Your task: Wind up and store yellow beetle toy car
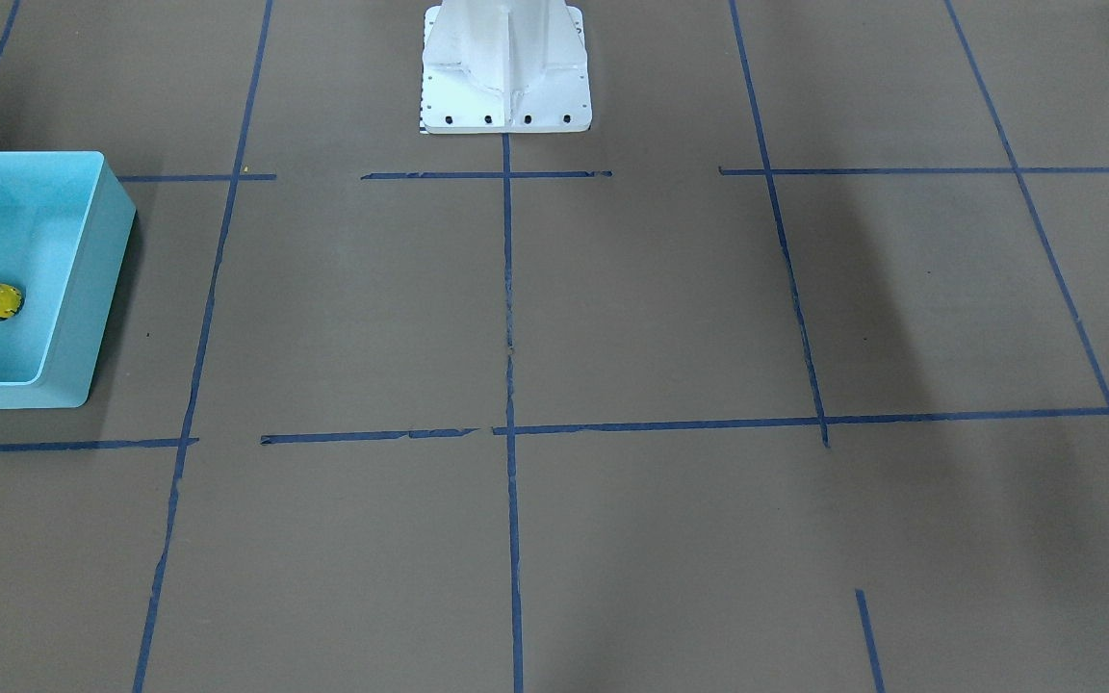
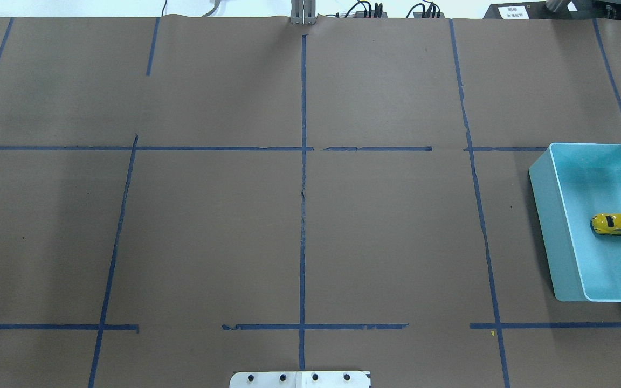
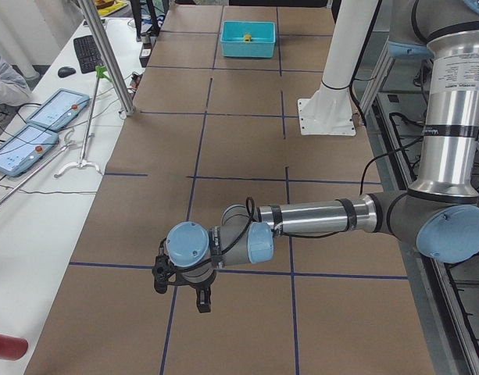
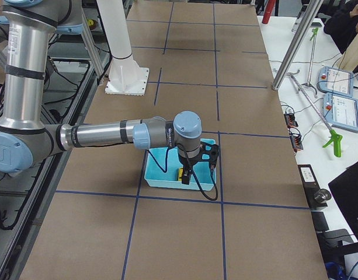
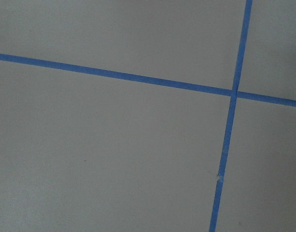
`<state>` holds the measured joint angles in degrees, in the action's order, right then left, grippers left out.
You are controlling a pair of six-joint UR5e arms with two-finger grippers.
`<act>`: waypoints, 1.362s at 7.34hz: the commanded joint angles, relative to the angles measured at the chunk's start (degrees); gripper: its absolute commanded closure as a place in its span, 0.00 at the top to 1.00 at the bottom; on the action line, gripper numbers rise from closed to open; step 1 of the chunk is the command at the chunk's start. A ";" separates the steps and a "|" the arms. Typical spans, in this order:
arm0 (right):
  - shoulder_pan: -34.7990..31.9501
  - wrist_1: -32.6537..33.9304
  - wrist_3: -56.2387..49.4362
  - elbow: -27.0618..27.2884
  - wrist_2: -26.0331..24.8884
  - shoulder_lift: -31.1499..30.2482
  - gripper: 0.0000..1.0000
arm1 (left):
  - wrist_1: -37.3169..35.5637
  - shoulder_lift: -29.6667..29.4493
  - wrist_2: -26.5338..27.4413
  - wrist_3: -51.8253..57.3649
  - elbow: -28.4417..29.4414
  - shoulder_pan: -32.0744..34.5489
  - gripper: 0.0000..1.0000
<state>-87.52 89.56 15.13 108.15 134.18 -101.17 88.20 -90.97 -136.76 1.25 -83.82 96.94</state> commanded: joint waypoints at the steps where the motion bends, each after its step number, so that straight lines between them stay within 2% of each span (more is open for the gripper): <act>1: -3.86 0.44 -8.50 -1.53 -0.06 -1.31 1.00 | 0.12 -0.09 0.17 -0.80 0.06 0.00 1.00; 4: -6.08 5.44 -9.06 -1.10 0.11 -0.61 1.00 | 0.21 0.01 0.00 -0.64 -0.12 1.74 1.00; 7: -5.11 8.33 -9.33 -2.15 0.11 2.63 1.00 | 0.21 -0.09 0.00 -0.64 -0.12 1.76 1.00; 10: -7.92 9.67 -15.12 -2.15 0.02 3.44 1.00 | 0.21 -0.09 0.00 -0.64 -0.12 1.76 1.00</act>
<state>-94.39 98.94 1.53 106.04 134.24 -98.00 88.42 -91.05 -136.76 0.62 -83.93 98.70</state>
